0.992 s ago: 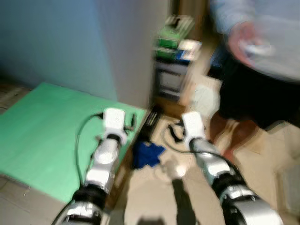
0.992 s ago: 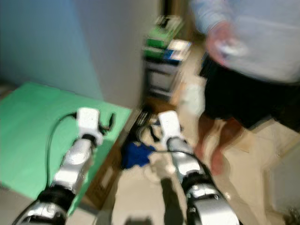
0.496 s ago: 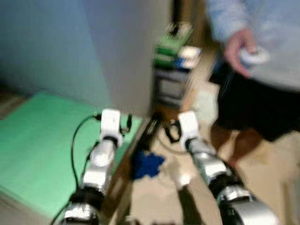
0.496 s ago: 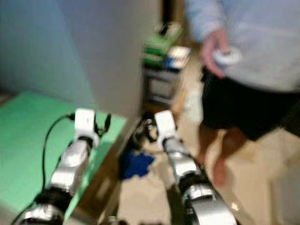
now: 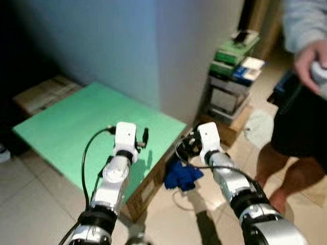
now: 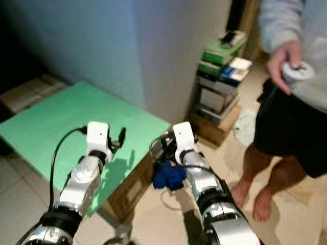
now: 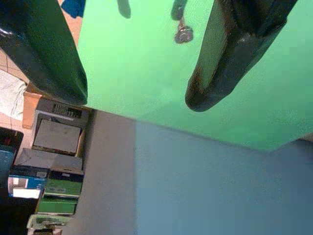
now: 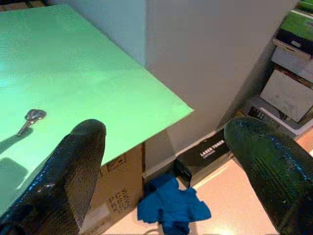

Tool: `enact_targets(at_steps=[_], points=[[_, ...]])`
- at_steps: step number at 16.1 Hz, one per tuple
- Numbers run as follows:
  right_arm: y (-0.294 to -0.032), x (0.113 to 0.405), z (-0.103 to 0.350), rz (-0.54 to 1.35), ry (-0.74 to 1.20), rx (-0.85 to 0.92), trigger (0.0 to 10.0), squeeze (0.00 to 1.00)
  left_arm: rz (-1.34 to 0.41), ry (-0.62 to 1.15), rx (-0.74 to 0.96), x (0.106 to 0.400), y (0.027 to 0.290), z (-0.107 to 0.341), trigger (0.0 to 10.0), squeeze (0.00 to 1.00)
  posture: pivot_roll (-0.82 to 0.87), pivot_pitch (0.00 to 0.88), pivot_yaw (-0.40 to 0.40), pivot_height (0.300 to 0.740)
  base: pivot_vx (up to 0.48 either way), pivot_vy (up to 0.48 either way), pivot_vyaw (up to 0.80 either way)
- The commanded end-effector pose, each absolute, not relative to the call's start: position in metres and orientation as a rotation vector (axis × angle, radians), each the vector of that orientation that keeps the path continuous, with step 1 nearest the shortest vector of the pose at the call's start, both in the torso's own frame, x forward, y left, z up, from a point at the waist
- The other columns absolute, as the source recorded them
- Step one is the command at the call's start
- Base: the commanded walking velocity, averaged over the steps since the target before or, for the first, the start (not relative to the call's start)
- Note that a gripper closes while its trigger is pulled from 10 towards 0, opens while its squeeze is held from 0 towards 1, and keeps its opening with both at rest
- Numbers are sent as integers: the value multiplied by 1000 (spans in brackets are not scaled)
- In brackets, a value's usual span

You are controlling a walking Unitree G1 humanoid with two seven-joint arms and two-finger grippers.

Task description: Hang keys on a hook

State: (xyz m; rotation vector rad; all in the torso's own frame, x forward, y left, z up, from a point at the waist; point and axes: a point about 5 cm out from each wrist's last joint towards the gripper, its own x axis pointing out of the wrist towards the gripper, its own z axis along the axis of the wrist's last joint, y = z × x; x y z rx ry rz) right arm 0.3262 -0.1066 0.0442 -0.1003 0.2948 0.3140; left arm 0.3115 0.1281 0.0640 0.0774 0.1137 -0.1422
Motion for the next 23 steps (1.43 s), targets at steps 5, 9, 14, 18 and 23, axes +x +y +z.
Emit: enact_targets(at_steps=[5,9,14,18,23], points=[[-104,327,45,323,297,-96,10000,0,-147,106,123,314,128,67,10000,0,-47,0,43,740,0,0,548],[-106,326,43,305,318,-92,10000,0,-157,101,138,314,126,68,10000,0,-49,0,43,740,0,0,409],[-104,325,42,309,318,-86,10000,0,-175,60,125,311,124,73,10000,0,-49,0,46,740,182,0,0],[-103,325,41,314,326,-91,10000,0,-177,61,122,311,122,72,10000,0,-46,0,44,740,437,0,0],[-105,326,43,319,323,-102,10000,0,-178,76,128,311,120,70,10000,0,-49,0,40,740,276,0,0]])
